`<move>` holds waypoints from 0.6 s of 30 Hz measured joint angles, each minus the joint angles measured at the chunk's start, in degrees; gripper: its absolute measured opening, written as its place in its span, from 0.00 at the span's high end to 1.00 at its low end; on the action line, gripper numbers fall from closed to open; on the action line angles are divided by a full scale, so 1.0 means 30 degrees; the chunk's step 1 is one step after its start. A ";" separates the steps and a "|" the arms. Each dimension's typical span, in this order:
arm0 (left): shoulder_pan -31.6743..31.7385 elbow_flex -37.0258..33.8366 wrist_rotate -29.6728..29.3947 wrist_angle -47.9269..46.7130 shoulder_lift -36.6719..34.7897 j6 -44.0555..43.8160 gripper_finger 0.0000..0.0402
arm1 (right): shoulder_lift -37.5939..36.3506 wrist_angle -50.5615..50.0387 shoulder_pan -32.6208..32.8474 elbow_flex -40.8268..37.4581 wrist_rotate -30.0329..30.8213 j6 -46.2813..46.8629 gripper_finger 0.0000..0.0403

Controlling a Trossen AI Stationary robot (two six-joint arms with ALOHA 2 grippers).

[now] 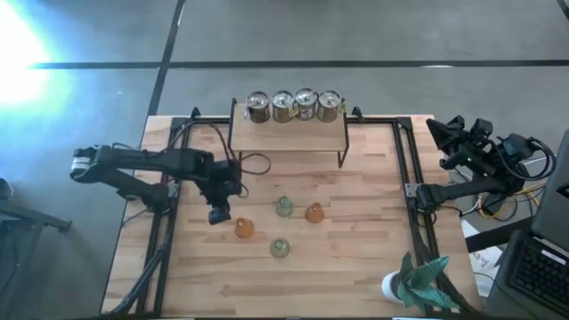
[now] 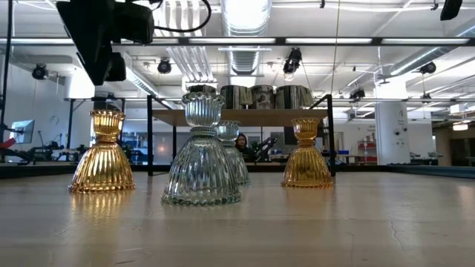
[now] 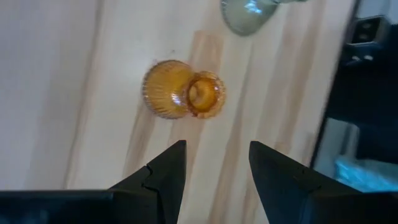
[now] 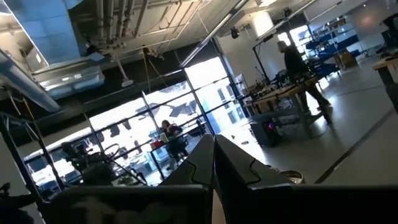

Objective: Pick & Place candle stick holders
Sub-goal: Put the orange glass candle holder on the shelf

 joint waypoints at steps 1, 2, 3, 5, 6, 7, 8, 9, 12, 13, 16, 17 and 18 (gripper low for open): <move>-0.0284 -0.0029 -0.0594 0.0095 -0.0030 -0.0537 0.56 | -0.0007 0.0000 0.0000 0.0000 0.0067 -0.0109 0.98; -0.0533 -0.0061 -0.1144 0.0178 -0.0044 -0.1209 0.56 | -0.0007 -0.0003 -0.0007 0.0000 0.0168 -0.0309 0.98; -0.0762 -0.0100 -0.1593 0.0280 -0.0048 -0.2010 0.56 | -0.0007 -0.0015 0.0000 0.0000 0.0187 -0.0507 0.98; -0.1272 -0.0166 -0.2422 0.0691 -0.0048 -0.3664 0.56 | -0.0007 -0.0021 -0.0006 0.0000 0.0179 -0.0548 0.98; -0.1572 -0.0166 -0.2908 0.0837 -0.0048 -0.4357 0.56 | -0.0007 -0.0022 -0.0007 0.0000 0.0174 -0.0546 0.98; -0.1915 -0.0166 -0.3294 0.0862 -0.0048 -0.4838 0.56 | -0.0007 -0.0015 -0.0007 0.0000 0.0172 -0.0575 0.98; -0.2296 -0.0166 -0.3622 0.0863 -0.0065 -0.5200 0.56 | 0.0000 -0.0015 -0.0004 0.0000 0.0176 -0.0605 0.98; -0.2682 -0.0166 -0.3957 0.0867 -0.0097 -0.5462 0.56 | 0.0000 -0.0017 -0.0007 0.0000 0.0179 -0.0607 0.98; -0.3961 -0.0166 -0.4967 0.0930 -0.0263 -0.5923 0.56 | 0.0015 -0.0058 -0.0007 0.0000 0.0165 -0.0641 0.98; -0.4418 -0.0166 -0.5360 0.0996 -0.0290 -0.6082 0.56 | 0.0015 -0.0058 -0.0007 0.0000 0.0158 -0.0795 0.98; -0.5819 -0.0201 -0.6733 0.1032 -0.0289 -0.6839 0.56 | 0.0015 -0.0051 0.0000 0.0000 0.0156 -0.1100 0.98; -0.6273 -0.0203 -0.7326 0.1051 -0.0256 -0.7203 0.56 | 0.0015 -0.0056 -0.0005 0.0000 0.0153 -0.1114 0.98; -0.6717 -0.0208 -0.7926 0.1045 -0.0229 -0.7615 0.56 | 0.0015 -0.0058 0.0000 0.0000 0.0150 -0.1162 0.98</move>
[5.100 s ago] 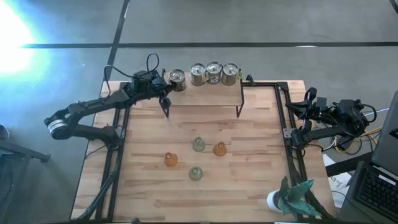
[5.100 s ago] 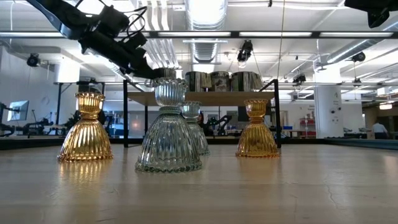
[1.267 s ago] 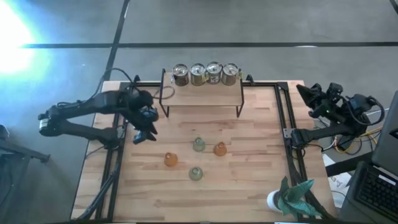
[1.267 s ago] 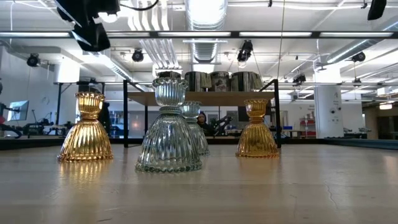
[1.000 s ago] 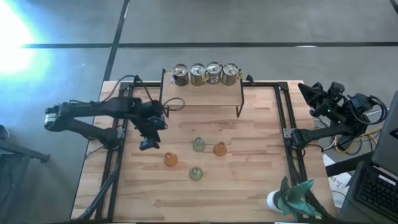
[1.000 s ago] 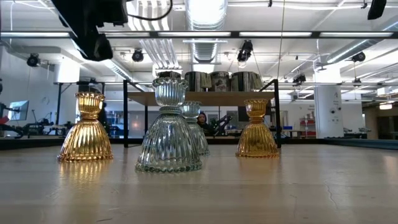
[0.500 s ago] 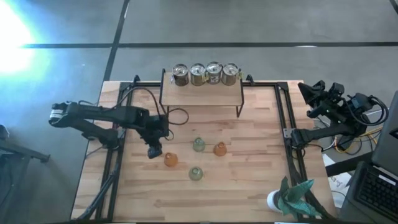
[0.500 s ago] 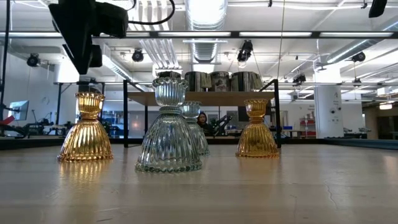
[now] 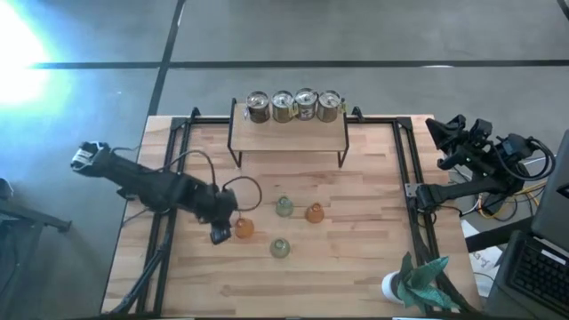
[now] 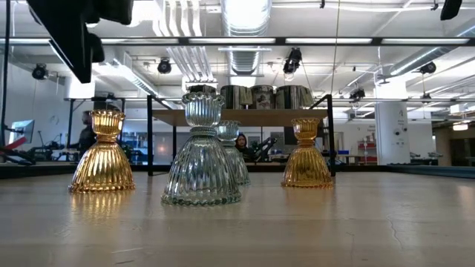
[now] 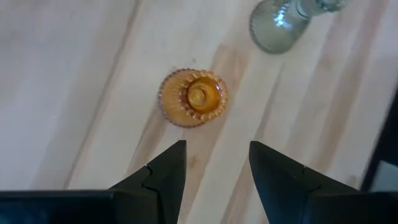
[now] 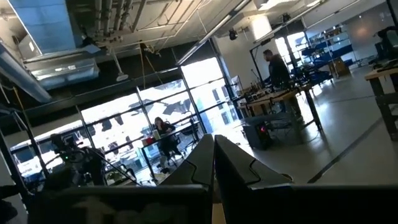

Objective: Pick & Place candle stick holders
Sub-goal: Put the orange glass candle holder on the shelf

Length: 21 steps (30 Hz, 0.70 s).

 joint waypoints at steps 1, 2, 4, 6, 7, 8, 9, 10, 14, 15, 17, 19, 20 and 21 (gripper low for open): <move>-0.0441 -0.0045 -0.0569 0.0043 0.0040 -0.0392 0.56 | 0.0000 -0.0007 -0.0005 0.0000 -0.0010 -0.0139 0.98; -0.0850 -0.0156 -0.1118 0.0103 0.0054 -0.0811 0.56 | 0.0000 0.0000 -0.0006 0.0000 -0.0015 -0.0309 0.98; -0.1586 -0.0592 -0.2006 0.0226 0.0057 -0.1913 0.56 | 0.0000 0.0002 -0.0006 0.0000 -0.0015 -0.0603 0.98; -0.2175 -0.1258 -0.2312 0.0569 0.0057 -0.3240 0.56 | 0.0000 -0.0007 -0.0004 0.0000 -0.0015 -0.0871 0.98; -0.2445 -0.1710 -0.2360 0.0837 0.0057 -0.3962 0.56 | 0.0000 -0.0015 -0.0005 0.0000 -0.0022 -0.0883 0.98; -0.2721 -0.2219 -0.2363 0.1171 0.0057 -0.4802 0.56 | 0.0000 -0.0015 -0.0002 0.0000 -0.0015 -0.0866 0.98; -0.2979 -0.2773 -0.2363 0.1698 0.0057 -0.5669 0.55 | 0.0000 -0.0014 -0.0001 0.0000 -0.0015 -0.0818 0.98; -0.3175 -0.3361 -0.2355 0.2406 0.0057 -0.6571 0.55 | 0.0000 -0.0007 -0.0007 0.0000 -0.0015 -0.0798 0.98; -0.3579 -0.5620 -0.2010 0.6048 0.0057 -0.9237 0.55 | 0.0000 -0.0015 -0.0002 0.0000 -0.0015 -0.0944 0.98; -0.3579 -0.6168 -0.1992 0.7113 0.0057 -0.9513 0.54 | 0.0000 -0.0011 -0.0004 0.0000 -0.0011 -0.1061 0.98; -0.3571 -0.7090 -0.1944 0.8945 0.0057 -1.0044 0.51 | 0.0000 0.0002 -0.0002 0.0000 0.0000 -0.1363 0.98; -0.3571 -0.7865 -0.1926 1.0133 0.0057 -1.0328 0.48 | 0.0000 0.0015 -0.0001 0.0000 0.0025 -0.1402 0.98; -0.3571 -0.8160 -0.1926 1.0633 0.0057 -1.0339 0.46 | 0.0000 0.0022 -0.0004 0.0000 0.0117 -0.1396 0.98; -0.3571 -0.8423 -0.1926 1.1079 0.0057 -1.0339 0.45 | 0.0000 0.0021 -0.0001 0.0000 0.0236 -0.1397 0.98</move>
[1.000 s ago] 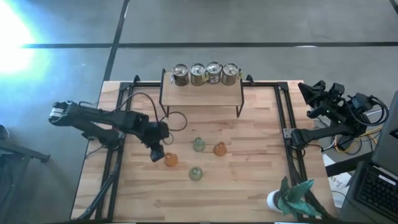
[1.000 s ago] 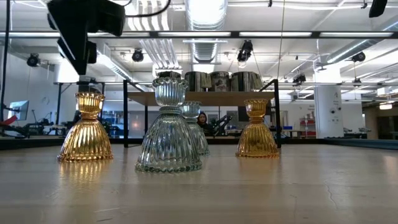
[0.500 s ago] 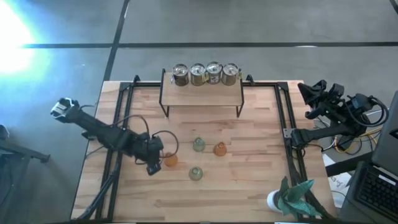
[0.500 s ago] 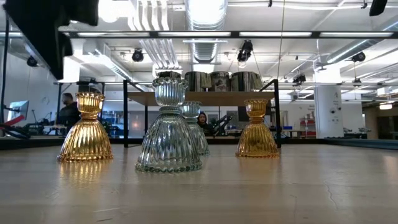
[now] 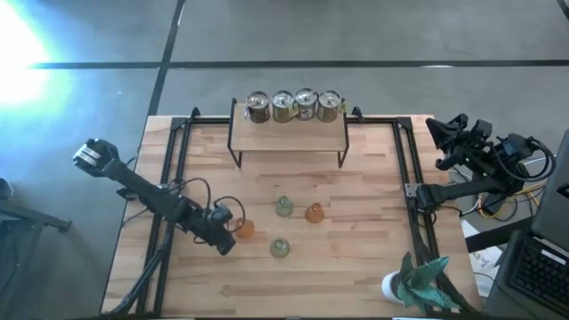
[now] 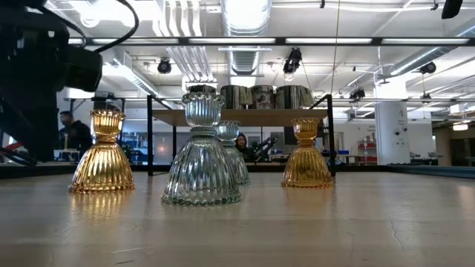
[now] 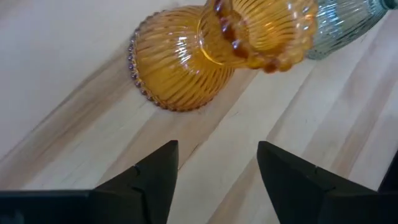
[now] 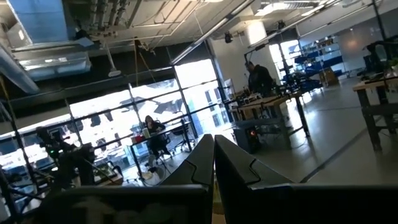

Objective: Pick & Place candle stick holders
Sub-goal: Put the orange glass candle holder on the shelf

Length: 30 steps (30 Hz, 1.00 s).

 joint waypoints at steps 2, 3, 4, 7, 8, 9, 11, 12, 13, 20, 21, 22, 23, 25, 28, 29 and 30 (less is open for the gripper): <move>0.0000 -0.0453 -0.0109 0.0282 0.0000 0.0017 0.43 | 0.0000 0.0015 -0.0002 0.0000 0.0257 0.0006 0.98; 0.0000 -0.0682 -0.0365 0.0265 0.0000 0.0046 0.42 | 0.0000 0.0040 -0.0005 0.0000 0.0264 0.0004 0.98; 0.0000 -0.0880 -0.0688 0.0302 0.0000 0.0146 0.42 | 0.0000 0.0045 -0.0001 0.0000 0.0274 0.0001 0.98; 0.0000 -0.1385 -0.2140 0.0974 0.0000 0.0481 0.42 | 0.0000 0.0046 -0.0006 0.0000 0.0267 0.0008 0.98; 0.0007 -0.1579 -0.2587 0.1283 0.0000 0.0645 0.42 | 0.0000 0.0052 -0.0006 0.0000 0.0268 0.0008 0.98; 0.0007 -0.1744 -0.3134 0.1615 0.0000 0.0908 0.42 | 0.0000 0.0052 -0.0006 0.0000 0.0288 0.0008 0.98; 0.0007 -0.2018 -0.4049 0.2522 0.0000 0.1853 0.42 | 0.0000 0.0054 -0.0006 0.0000 0.0296 0.0013 0.98; 0.0007 -0.2151 -0.4231 0.3052 0.0000 0.2581 0.42 | 0.0000 0.0052 -0.0004 0.0000 0.0296 0.0015 0.98; 0.0009 -0.2262 -0.4317 0.3503 0.0000 0.3500 0.42 | 0.0000 0.0054 -0.0004 0.0000 0.0296 0.0015 0.98; 0.0004 -0.2493 -0.4822 0.5860 0.0000 0.9623 0.42 | 0.0000 0.0066 -0.0006 0.0000 0.0296 0.0015 0.98; 0.0010 -0.2493 -0.5292 0.5921 0.0000 0.9892 0.42 | 0.0000 0.0066 -0.0006 0.0000 0.0296 0.0015 0.98; 0.0022 -0.2493 -0.5904 0.5933 0.0000 1.0106 0.42 | 0.0000 0.0066 -0.0006 0.0000 0.0296 0.0015 0.98; 0.0022 -0.2493 -0.6510 0.5919 0.0000 1.0126 0.42 | 0.0000 0.0074 -0.0004 0.0000 0.0298 0.0015 0.98; 0.0038 -0.2493 -0.7412 0.5909 0.0000 1.0192 0.42 | 0.0000 0.0074 -0.0006 0.0000 0.0343 0.0015 0.98; 0.0044 -0.2493 -0.7745 0.5916 0.0000 1.0829 0.42 | 0.0000 0.0103 -0.0006 0.0000 0.0875 0.0015 0.98; 0.0044 -0.2493 -0.7745 0.5913 0.0000 1.1040 0.42 | 0.0000 0.0110 0.0001 0.0000 0.1001 0.0009 0.98; 0.0044 -0.2493 -0.7744 0.5952 0.0000 1.1139 0.42 | 0.0000 0.0117 -0.0005 0.0000 0.1326 0.0008 0.98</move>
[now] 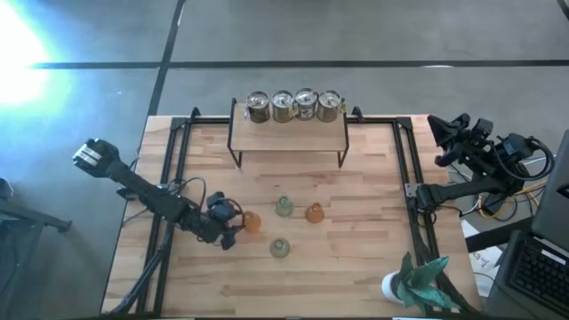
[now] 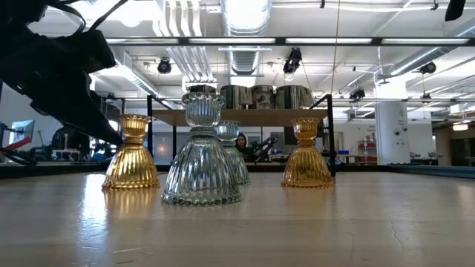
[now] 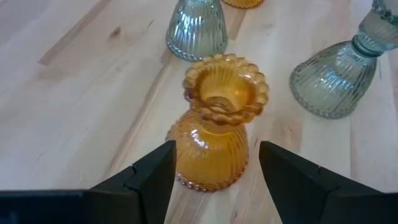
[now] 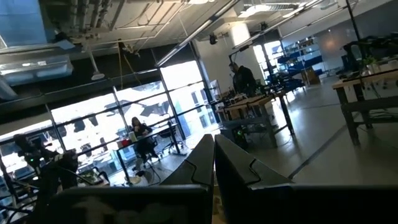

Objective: Pick & Place candle stick holders
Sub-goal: Put the orange glass candle holder on the shelf

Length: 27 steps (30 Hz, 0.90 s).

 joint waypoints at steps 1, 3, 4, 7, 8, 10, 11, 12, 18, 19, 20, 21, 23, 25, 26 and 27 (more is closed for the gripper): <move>0.0000 0.0000 -0.0001 0.0091 0.0000 0.0139 0.42 | 0.0000 -0.0008 -0.0001 0.0000 0.0192 0.0007 0.98; 0.0000 0.0000 -0.0001 0.0359 0.0000 0.0680 0.42 | 0.0000 -0.0021 -0.0001 0.0007 0.0435 -0.0043 0.98; 0.0033 -0.0007 -0.0014 0.0625 0.0000 0.1012 0.42 | -0.0007 -0.0037 -0.0001 0.0054 0.0459 -0.0061 0.98; 0.0254 -0.0007 -0.0015 0.1206 0.0286 0.1574 0.42 | 0.0000 -0.0064 -0.0001 0.0316 0.0478 -0.0152 0.98; 0.0357 -0.0010 -0.0018 0.1301 0.0504 0.1676 0.42 | -0.0001 -0.0058 -0.0001 0.0420 0.0478 -0.0320 0.98; 0.0566 -0.0022 -0.0009 0.1685 0.1114 0.1867 0.42 | -0.0007 -0.0051 -0.0001 0.0660 0.0478 -0.0508 0.98; 0.0677 -0.0022 -0.0008 0.1997 0.1443 0.1895 0.42 | -0.0007 -0.0054 -0.0001 0.0772 0.0478 -0.0544 0.98; 0.0788 -0.0022 -0.0008 0.2374 0.1771 0.1895 0.42 | -0.0007 -0.0058 -0.0001 0.0866 0.0478 -0.0558 0.98; 0.1321 -0.0029 -0.0059 0.5628 0.3592 0.2471 0.42 | -0.0007 -0.0087 -0.0001 0.1254 0.0472 -0.0655 0.98; 0.1378 -0.0029 -0.0067 0.5997 0.3843 0.2559 0.42 | -0.0007 -0.0081 -0.0001 0.1274 0.0478 -0.0835 0.98; 0.1402 -0.0022 -0.0084 0.6304 0.4109 0.2607 0.42 | -0.0007 -0.0094 -0.0001 0.1281 0.0477 -0.0985 0.98; 0.1421 0.0025 -0.0074 0.6465 0.4344 0.2638 0.42 | -0.0007 -0.0102 -0.0001 0.1295 0.0478 -0.1030 0.98; 0.1458 0.0151 -0.0071 0.6587 0.4708 0.2767 0.43 | -0.0007 -0.0102 -0.0001 0.1311 0.0478 -0.1027 0.98; 0.1515 0.0320 -0.0120 0.6723 0.4989 0.2795 0.46 | -0.0007 -0.0095 -0.0001 0.1311 0.0527 -0.1049 0.98; 0.1545 0.0396 -0.0221 0.6780 0.5111 0.2825 0.47 | -0.0007 -0.0095 -0.0001 0.1311 0.0612 -0.1047 0.98; 0.1553 0.0467 -0.0370 0.6866 0.5228 0.2906 0.49 | -0.0007 -0.0103 -0.0001 0.1311 0.0822 -0.1033 0.98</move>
